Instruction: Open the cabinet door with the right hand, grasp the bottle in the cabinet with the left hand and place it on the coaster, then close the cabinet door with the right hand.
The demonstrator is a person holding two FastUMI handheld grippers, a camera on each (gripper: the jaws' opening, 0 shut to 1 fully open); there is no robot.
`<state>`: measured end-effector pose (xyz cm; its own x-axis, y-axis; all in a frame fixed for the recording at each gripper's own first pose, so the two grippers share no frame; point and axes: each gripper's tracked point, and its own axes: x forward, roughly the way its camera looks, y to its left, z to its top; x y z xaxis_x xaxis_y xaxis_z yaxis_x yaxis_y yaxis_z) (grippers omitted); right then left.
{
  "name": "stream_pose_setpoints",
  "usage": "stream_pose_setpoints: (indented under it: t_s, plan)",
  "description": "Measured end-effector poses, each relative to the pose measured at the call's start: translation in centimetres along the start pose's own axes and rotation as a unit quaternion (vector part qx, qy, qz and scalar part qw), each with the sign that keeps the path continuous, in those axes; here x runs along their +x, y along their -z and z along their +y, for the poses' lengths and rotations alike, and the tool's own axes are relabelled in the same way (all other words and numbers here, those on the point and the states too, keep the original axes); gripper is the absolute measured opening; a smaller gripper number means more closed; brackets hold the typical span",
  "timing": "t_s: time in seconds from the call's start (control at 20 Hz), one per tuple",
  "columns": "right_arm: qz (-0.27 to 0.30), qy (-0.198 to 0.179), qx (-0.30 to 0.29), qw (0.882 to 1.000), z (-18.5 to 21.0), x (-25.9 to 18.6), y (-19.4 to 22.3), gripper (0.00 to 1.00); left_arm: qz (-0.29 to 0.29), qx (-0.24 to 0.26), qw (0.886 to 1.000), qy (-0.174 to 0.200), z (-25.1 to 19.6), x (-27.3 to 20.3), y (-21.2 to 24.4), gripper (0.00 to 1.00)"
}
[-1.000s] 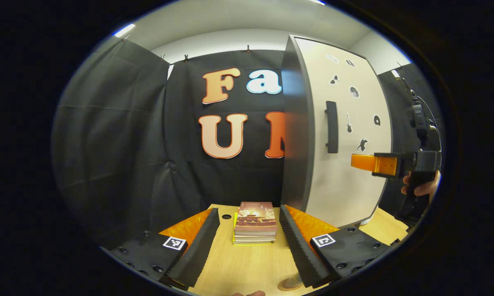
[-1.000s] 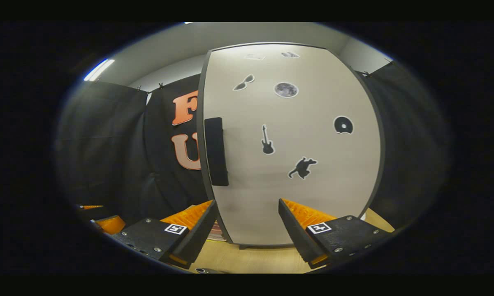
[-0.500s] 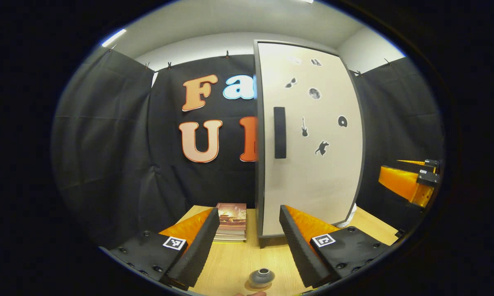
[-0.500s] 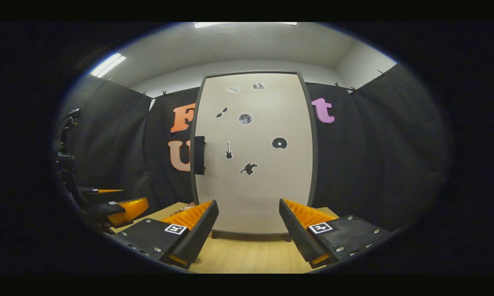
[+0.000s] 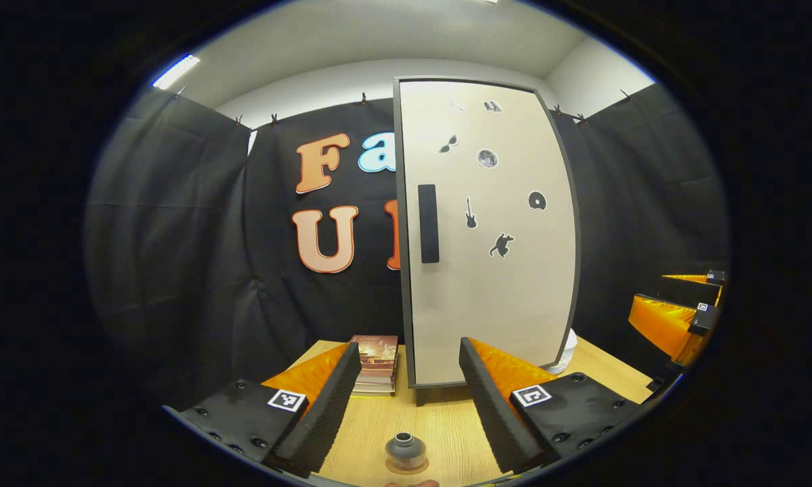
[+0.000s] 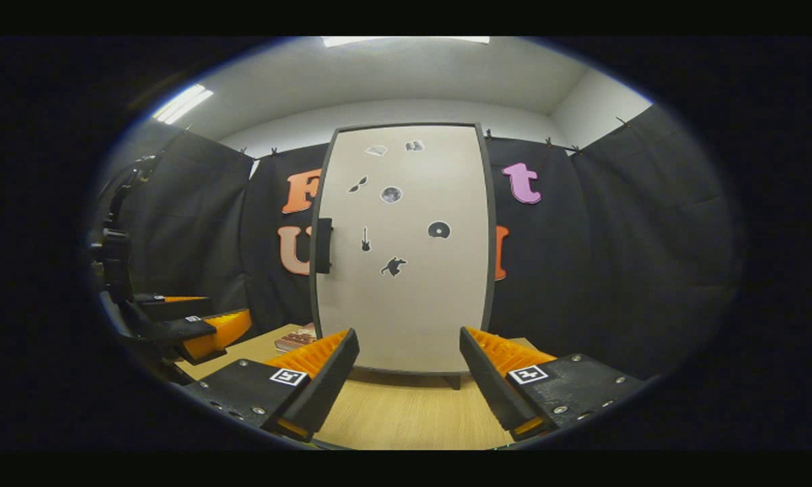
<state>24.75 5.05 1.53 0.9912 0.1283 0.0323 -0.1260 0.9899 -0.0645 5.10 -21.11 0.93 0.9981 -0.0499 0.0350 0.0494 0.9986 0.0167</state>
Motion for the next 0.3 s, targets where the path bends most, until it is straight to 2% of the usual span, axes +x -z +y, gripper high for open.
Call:
stream_pose_setpoints:
  t_s: [0.2,0.25,0.3]
  plan:
    - [0.007,-0.003,0.006,1.0,0.1,-0.13,0.39,0.93,0.002,-0.003,1.0,-0.01,0.48,-0.68,-0.13,0.95]
    - [0.009,-0.002,0.007,1.0,0.15,-0.16,0.47,0.93,0.002,-0.003,1.0,-0.01,0.46,-0.82,-0.18,0.99]
    - [0.011,-0.001,0.01,1.0,0.15,-0.19,0.49,0.93,0.003,-0.001,1.0,-0.01,0.47,-0.88,-0.13,0.95]
